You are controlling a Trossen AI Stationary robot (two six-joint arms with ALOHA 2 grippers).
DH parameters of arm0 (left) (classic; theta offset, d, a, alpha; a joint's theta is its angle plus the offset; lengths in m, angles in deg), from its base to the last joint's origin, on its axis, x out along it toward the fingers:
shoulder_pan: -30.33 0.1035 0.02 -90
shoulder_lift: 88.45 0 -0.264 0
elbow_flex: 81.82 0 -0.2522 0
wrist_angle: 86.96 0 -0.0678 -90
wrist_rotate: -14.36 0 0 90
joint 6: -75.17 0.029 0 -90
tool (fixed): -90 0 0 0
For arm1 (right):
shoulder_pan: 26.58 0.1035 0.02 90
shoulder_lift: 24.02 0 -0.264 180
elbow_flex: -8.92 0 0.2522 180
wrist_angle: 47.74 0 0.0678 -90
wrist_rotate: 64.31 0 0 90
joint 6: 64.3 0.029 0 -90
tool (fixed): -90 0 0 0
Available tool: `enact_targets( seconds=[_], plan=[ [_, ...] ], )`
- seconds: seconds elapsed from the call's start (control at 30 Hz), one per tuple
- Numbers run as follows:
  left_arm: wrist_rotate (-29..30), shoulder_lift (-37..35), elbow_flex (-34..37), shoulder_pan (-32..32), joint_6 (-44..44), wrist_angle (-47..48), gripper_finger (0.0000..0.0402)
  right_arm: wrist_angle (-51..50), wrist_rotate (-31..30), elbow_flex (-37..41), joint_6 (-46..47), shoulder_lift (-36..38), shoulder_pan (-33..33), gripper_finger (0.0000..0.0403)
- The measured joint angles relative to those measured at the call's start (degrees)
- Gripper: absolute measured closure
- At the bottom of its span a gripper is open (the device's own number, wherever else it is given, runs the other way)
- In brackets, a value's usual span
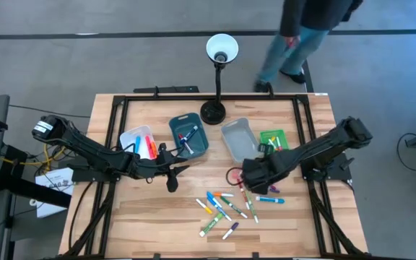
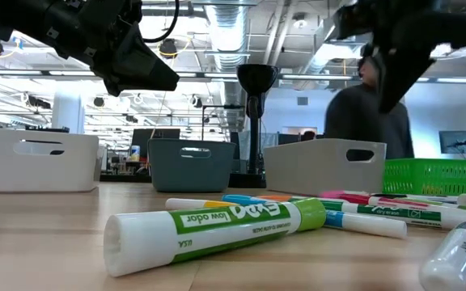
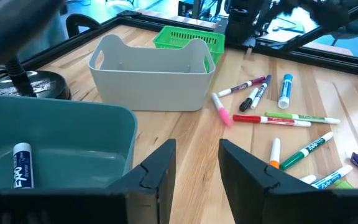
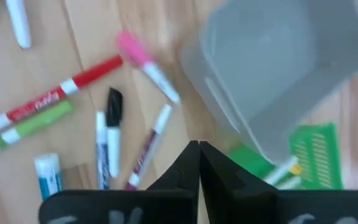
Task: Pick & Place Markers
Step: Put the orange highlighter pen into the green bin
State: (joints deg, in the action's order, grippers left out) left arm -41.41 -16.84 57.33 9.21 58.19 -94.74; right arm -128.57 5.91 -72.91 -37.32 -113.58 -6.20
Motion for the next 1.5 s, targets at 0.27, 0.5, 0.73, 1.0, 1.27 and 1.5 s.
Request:
enact_targets(
  seconds=[0.27,0.5,0.73,1.0,1.27,1.5],
  plan=[
    [0.0,0.0,0.0,0.0,0.0,0.0,0.0284,5.7,0.2,0.0,-0.5,5.1,0.5,0.0402],
    [0.0,0.0,0.0,0.0,0.0,0.0,0.0284,13.5,0.4,0.9,-6.5,-0.7,1.6,0.0377],
    [-6.5,2.4,0.0,-0.3,-3.4,-3.3,0.0284,14.2,0.3,0.9,-7.5,-6.2,1.9,0.0321],
    [-10.9,17.3,-0.8,-0.9,0.1,-24.1,0.0284,13.5,0.3,0.9,-7.5,-3.0,2.0,0.0287],
    [-11.0,28.3,-8.4,-0.6,0.5,-25.8,0.0284,13.3,0.3,0.9,-7.1,1.5,2.5,0.0284],
    [-11.0,33.8,-14.3,1.0,1.7,-26.1,0.0284,13.2,0.3,0.9,-7.3,1.9,2.5,0.0284]
  ],
)
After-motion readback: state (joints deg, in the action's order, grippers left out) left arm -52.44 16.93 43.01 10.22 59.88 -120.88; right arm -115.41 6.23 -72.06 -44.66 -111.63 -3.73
